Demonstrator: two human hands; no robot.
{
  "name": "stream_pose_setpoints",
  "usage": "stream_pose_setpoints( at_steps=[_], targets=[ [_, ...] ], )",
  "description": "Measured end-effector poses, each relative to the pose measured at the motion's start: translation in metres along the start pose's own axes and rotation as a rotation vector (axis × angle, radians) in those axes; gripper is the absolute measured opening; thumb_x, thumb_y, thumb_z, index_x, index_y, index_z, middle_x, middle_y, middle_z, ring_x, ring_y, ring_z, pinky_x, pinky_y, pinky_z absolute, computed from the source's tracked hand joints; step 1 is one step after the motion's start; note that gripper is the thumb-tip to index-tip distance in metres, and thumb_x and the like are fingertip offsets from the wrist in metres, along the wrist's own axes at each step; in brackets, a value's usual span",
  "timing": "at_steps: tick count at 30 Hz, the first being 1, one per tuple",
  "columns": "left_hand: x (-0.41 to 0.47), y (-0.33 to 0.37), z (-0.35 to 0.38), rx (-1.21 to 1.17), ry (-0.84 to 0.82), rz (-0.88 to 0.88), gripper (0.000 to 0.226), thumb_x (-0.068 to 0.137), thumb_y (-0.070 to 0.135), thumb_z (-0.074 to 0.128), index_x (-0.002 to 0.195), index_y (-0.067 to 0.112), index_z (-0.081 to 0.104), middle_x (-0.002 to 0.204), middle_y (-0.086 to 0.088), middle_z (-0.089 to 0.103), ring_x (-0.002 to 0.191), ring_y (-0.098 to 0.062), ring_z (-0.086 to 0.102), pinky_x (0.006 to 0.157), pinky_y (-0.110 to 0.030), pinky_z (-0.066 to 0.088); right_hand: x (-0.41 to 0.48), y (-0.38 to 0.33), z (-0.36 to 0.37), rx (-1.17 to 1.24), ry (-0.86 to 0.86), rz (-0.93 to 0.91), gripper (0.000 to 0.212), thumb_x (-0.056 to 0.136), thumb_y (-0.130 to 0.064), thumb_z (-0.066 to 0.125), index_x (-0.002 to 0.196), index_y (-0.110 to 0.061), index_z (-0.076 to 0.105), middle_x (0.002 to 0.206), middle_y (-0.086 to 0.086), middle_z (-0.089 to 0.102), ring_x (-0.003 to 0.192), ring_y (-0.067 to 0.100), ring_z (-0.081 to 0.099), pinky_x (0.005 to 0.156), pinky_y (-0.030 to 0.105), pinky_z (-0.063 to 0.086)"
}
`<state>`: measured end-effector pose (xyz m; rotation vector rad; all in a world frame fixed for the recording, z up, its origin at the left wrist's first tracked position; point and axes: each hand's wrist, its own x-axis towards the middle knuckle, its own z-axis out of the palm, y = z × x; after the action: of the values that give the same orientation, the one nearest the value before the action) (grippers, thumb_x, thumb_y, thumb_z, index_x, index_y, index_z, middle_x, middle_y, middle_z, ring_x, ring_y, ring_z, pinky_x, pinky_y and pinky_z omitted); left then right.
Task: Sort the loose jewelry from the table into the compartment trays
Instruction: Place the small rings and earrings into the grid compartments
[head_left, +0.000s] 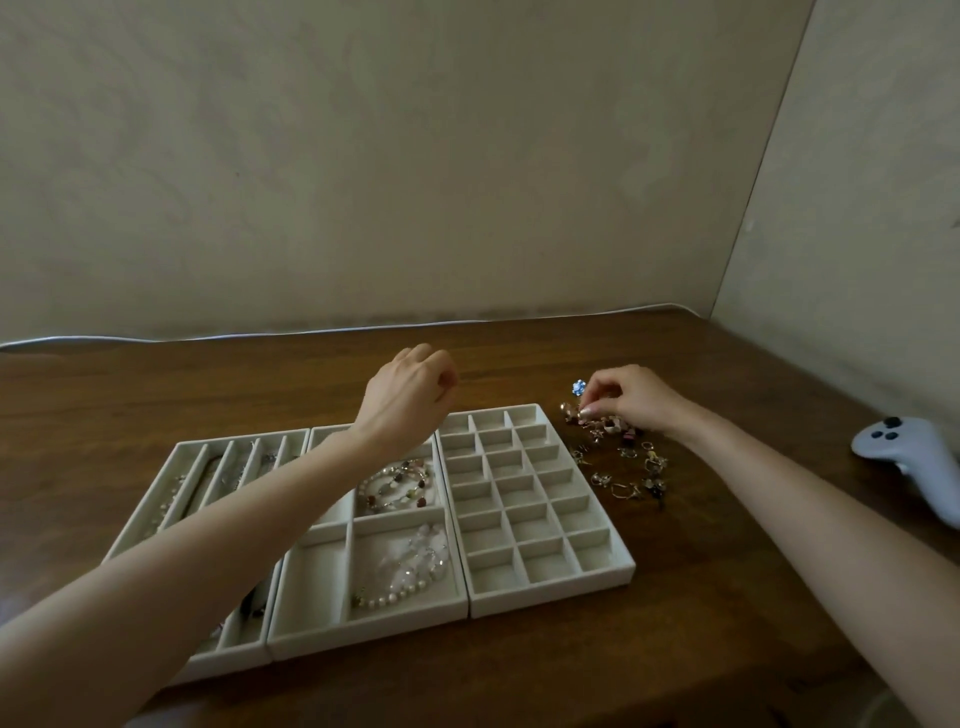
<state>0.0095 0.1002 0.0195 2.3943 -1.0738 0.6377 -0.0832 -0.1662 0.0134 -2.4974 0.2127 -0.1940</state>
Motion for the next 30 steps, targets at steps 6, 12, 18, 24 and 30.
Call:
stream_pose_setpoints(
  at_steps=[6,12,18,24,30],
  targets=[
    [0.007,0.028,0.005,-0.064,0.026,0.298,0.019,0.084,0.014,0.063,0.103,0.011,0.060,0.099,-0.004,0.060,0.089,-0.022,0.052,0.070,-0.026,0.037,-0.007,-0.024,-0.010,0.422,-0.051,0.000,0.005,0.084,-0.003,0.065,0.086,-0.007,0.066,0.073,0.001,0.068,0.063,0.006,0.064,0.059,0.017,0.049],
    [0.011,0.050,0.015,0.019,-0.049,0.341,0.034,0.085,0.036,0.064,0.112,0.018,0.056,0.111,0.001,0.055,0.102,-0.017,0.047,0.080,-0.023,0.035,-0.006,-0.046,0.001,0.493,-0.173,0.011,0.006,0.082,-0.005,0.068,0.086,-0.006,0.066,0.072,0.003,0.069,0.064,0.013,0.063,0.062,0.022,0.052],
    [0.006,0.048,0.010,-0.042,-0.092,0.215,0.022,0.087,0.037,0.061,0.098,0.018,0.061,0.098,0.004,0.061,0.091,-0.013,0.051,0.066,-0.022,0.036,-0.011,-0.052,0.009,0.598,-0.211,0.006,0.014,0.090,-0.009,0.060,0.098,0.000,0.066,0.080,0.009,0.070,0.068,0.012,0.064,0.063,0.021,0.052],
    [-0.005,0.023,-0.018,-0.071,-0.187,-0.021,0.018,0.087,0.033,0.063,0.097,0.018,0.065,0.090,0.007,0.064,0.078,-0.006,0.054,0.065,-0.019,0.043,-0.013,-0.047,0.009,0.465,-0.131,0.027,0.019,0.092,-0.019,0.059,0.106,-0.008,0.067,0.097,0.011,0.071,0.078,0.014,0.064,0.065,0.021,0.052],
    [-0.029,-0.022,-0.053,-0.008,-0.315,-0.245,0.017,0.085,0.031,0.067,0.093,0.016,0.068,0.090,0.002,0.068,0.083,-0.014,0.061,0.071,-0.025,0.046,-0.015,-0.040,0.011,0.388,-0.073,0.075,0.015,0.092,-0.018,0.059,0.101,-0.011,0.068,0.093,0.007,0.071,0.077,0.015,0.063,0.065,0.023,0.051]
  ],
)
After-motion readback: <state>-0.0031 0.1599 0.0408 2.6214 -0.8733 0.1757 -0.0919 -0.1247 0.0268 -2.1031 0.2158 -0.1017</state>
